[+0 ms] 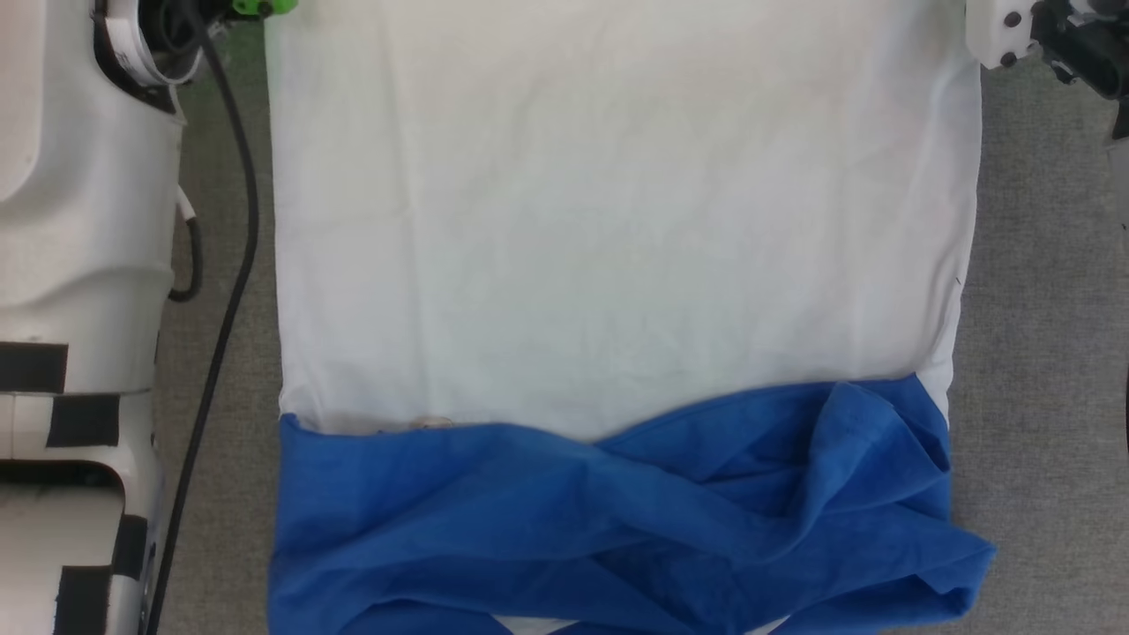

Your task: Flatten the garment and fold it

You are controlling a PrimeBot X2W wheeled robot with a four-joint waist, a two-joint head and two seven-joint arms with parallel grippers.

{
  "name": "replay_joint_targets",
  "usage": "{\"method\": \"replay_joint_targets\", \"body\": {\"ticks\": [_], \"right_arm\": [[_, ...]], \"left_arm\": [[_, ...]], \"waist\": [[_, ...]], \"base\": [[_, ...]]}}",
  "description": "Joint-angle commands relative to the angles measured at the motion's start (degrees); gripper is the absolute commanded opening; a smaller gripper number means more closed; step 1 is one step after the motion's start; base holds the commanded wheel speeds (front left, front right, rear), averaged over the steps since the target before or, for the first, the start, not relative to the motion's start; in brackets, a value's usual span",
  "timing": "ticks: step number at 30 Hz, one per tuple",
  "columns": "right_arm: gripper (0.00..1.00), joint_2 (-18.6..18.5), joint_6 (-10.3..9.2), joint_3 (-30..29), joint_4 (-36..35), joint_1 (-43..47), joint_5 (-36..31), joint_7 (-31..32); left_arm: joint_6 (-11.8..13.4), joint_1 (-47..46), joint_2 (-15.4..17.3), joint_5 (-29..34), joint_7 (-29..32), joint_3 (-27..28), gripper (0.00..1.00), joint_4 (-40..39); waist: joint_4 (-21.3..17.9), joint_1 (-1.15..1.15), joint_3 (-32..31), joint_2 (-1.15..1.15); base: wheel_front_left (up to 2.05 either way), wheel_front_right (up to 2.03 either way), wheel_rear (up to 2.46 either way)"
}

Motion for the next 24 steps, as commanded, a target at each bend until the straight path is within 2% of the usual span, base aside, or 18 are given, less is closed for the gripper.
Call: {"method": "replay_joint_targets", "body": {"ticks": [1, 7, 14, 19, 24], "right_arm": [[0.0, -0.6, -0.1, 0.2, 0.8, -0.2, 0.3, -0.3], [0.0, -1.1, -0.1, -0.2, 2.5, 0.6, 0.4, -2.7], [0.0, -1.6, -0.1, -2.1, 3.6, 3.5, 1.2, -6.8], [0.0, -1.4, -0.1, -4.2, 3.0, 9.8, 4.1, -9.8], [0.0, -1.7, -0.1, -5.0, 0.0, 19.0, 7.8, -11.0]], "left_arm": [[-0.3, 3.3, -0.7, -1.2, -0.3, 0.0, 0.0, 1.1], [-1.4, 3.9, -1.5, -4.4, -7.1, 3.6, 0.0, 0.0], [-4.9, 8.0, -2.0, -7.9, -12.4, 5.6, 0.0, -1.2], [-6.9, 14.9, -2.1, -10.9, -14.7, 6.1, 0.0, -3.2], [-7.9, 23.6, -2.2, -13.8, -16.0, 5.8, 0.0, -7.9]], "waist": [[0.4, 0.0, -1.0, 0.0], [1.6, 0.0, -6.1, 0.0], [3.2, 0.0, -14.2, 0.0], [3.9, 0.0, -21.0, 0.0], [4.3, 0.0, -27.6, 0.0]], "base": [[0.0, 0.0, 0.0], [0.0, 0.0, 0.0], [0.0, 0.0, 0.0], [0.0, 0.0, 0.0], [0.0, 0.0, 0.0]]}}
